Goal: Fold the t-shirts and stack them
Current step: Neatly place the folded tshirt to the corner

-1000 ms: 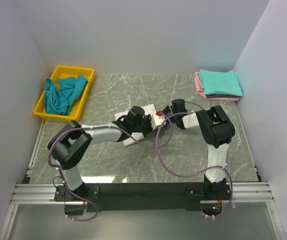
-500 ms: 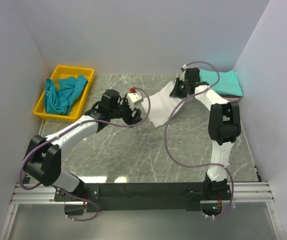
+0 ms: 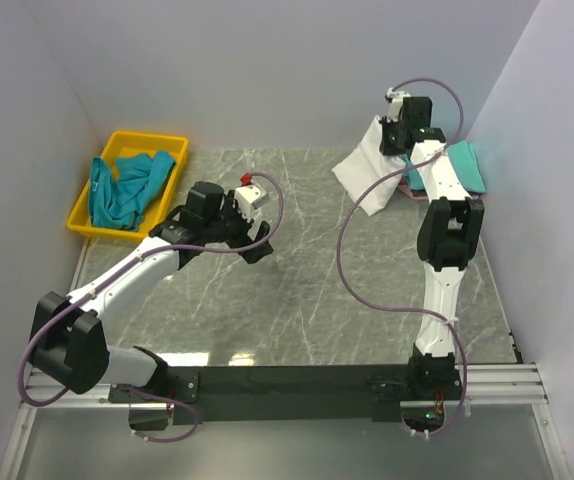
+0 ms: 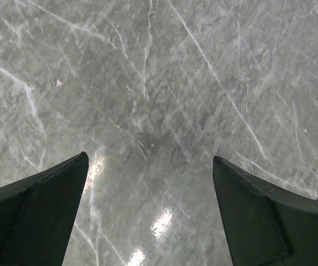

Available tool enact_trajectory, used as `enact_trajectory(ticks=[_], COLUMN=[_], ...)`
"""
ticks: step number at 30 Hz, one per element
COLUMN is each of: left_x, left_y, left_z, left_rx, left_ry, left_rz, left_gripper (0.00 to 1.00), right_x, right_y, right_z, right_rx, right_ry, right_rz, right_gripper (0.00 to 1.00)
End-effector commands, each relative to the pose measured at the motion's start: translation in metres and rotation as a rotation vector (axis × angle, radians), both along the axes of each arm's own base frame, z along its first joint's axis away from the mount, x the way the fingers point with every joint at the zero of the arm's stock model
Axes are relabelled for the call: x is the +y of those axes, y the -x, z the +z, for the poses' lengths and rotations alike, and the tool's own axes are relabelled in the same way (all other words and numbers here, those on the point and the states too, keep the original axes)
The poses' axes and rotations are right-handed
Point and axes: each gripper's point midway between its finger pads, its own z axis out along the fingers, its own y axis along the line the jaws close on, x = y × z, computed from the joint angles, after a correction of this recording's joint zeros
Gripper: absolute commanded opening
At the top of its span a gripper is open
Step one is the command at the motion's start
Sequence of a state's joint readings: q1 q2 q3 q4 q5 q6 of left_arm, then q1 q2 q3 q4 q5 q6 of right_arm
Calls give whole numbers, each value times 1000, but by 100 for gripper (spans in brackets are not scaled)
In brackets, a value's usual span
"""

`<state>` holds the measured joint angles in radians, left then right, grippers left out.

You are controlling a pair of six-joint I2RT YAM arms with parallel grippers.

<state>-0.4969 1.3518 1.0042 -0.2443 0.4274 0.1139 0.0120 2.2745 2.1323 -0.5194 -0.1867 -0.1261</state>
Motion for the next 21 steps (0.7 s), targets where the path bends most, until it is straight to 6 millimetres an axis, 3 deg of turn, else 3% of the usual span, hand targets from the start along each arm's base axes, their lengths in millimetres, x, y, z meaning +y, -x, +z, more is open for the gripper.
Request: enact_trajectory(ticks=[1,6,7,13,21], left_x=[9,9,9,7,6], left_y=[5,0,0,0,-1], left_z=[2,6,5,3,3], left_rx=[13,-3,-4,-6,-13], left_ry=[-9,-13,-16,-13,-16], left_rz=[38,47,47,28,24], left_gripper=[99,99,99,99,100], right_x=[-18,-27,-44,-58,-63], right_y=[-19,-23,-22,-14,-5], right_z=[51,65,68,90,140], right_rx=[-129,-167,-168,-187,-275], right_ry=[106,177,185,196,196], right_rz=[-3,-6,-32,-57,-52], right_gripper=[0,0,0,0,0])
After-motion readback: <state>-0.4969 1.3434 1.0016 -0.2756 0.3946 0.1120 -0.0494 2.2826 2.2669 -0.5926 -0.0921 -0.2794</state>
